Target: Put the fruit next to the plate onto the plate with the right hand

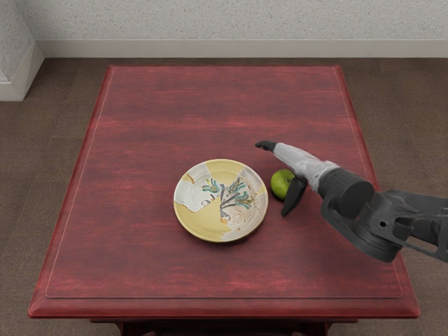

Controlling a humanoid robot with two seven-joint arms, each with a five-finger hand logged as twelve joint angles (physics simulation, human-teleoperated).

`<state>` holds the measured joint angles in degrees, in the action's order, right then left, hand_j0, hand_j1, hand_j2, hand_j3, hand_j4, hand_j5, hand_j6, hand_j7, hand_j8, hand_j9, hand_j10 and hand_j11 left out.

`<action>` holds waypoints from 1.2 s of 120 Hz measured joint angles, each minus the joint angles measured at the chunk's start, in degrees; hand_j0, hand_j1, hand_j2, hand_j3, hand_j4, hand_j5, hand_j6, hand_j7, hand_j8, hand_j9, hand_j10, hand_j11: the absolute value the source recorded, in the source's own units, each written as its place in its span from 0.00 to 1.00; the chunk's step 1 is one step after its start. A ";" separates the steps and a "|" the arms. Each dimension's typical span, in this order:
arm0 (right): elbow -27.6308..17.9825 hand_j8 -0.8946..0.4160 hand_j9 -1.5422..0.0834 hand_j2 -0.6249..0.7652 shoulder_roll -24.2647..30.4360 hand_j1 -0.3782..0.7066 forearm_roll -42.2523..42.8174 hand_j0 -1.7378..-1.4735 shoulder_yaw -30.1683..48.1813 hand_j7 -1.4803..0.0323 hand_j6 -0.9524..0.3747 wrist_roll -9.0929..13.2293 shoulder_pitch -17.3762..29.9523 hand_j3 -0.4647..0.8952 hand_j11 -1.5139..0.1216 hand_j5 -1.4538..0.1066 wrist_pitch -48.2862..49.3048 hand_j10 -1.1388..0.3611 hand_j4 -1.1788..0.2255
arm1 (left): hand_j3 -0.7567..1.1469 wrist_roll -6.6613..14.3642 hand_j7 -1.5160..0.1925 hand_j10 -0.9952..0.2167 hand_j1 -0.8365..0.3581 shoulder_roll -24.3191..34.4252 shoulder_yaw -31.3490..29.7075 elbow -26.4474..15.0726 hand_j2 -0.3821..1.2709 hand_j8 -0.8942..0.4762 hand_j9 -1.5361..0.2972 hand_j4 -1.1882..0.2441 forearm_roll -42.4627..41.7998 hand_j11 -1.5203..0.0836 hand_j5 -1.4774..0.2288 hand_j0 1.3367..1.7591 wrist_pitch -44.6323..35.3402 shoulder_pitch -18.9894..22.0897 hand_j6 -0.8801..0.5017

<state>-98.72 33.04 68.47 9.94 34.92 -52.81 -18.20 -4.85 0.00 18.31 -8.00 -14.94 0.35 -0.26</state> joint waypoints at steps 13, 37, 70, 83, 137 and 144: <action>0.00 0.55 0.82 0.43 -0.01 0.21 0.14 0.30 -0.12 0.84 0.59 0.05 0.16 0.34 0.79 0.79 -0.28 0.65 0.72 | 0.40 0.00 0.70 0.62 0.75 0.00 0.01 0.00 0.26 0.47 0.66 0.66 0.00 0.75 0.68 0.76 0.00 0.00 0.46; 0.15 0.51 0.77 0.42 0.79 0.28 -0.46 0.30 -0.15 0.78 0.54 0.08 0.52 0.34 0.74 0.74 -0.50 0.61 0.68 | 0.40 -0.01 0.70 0.62 0.75 0.00 0.01 0.00 0.26 0.47 0.66 0.66 0.00 0.75 0.68 0.76 0.01 0.00 0.46; 1.40 0.45 0.71 0.41 0.83 0.36 -1.08 0.30 -0.69 0.72 0.49 0.08 0.88 0.34 0.69 0.68 -1.83 0.56 0.62 | 0.40 0.00 0.70 0.62 0.75 0.00 0.01 0.00 0.26 0.47 0.66 0.66 0.00 0.75 0.68 0.76 0.00 0.00 0.46; 2.58 0.43 0.69 0.40 0.64 0.38 -1.20 0.30 -0.87 0.70 0.47 0.08 1.03 0.34 0.67 0.66 -1.90 0.54 0.61 | 0.40 -0.02 0.70 0.62 0.75 0.00 0.00 0.00 0.26 0.47 0.66 0.66 0.00 0.75 0.68 0.76 0.00 0.00 0.46; 4.19 0.35 0.60 0.40 -0.37 0.50 -1.25 0.30 -1.06 0.61 0.39 0.09 2.30 0.34 0.58 0.57 -1.92 0.47 0.53 | 0.40 0.00 0.70 0.62 0.75 0.00 0.01 0.00 0.26 0.47 0.66 0.66 0.00 0.75 0.68 0.76 0.00 0.00 0.46; 4.20 0.35 0.58 0.42 -0.48 0.51 -1.19 0.31 -1.04 0.58 0.40 0.11 2.36 0.34 0.56 0.55 -1.92 0.45 0.51 | 0.40 -0.01 0.70 0.62 0.75 0.00 0.00 0.00 0.26 0.47 0.66 0.66 0.00 0.75 0.68 0.76 0.00 0.00 0.46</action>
<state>-94.51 32.56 67.29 8.89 35.03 -50.45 -20.11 -4.87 0.00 18.31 -8.00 -14.94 0.35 -0.26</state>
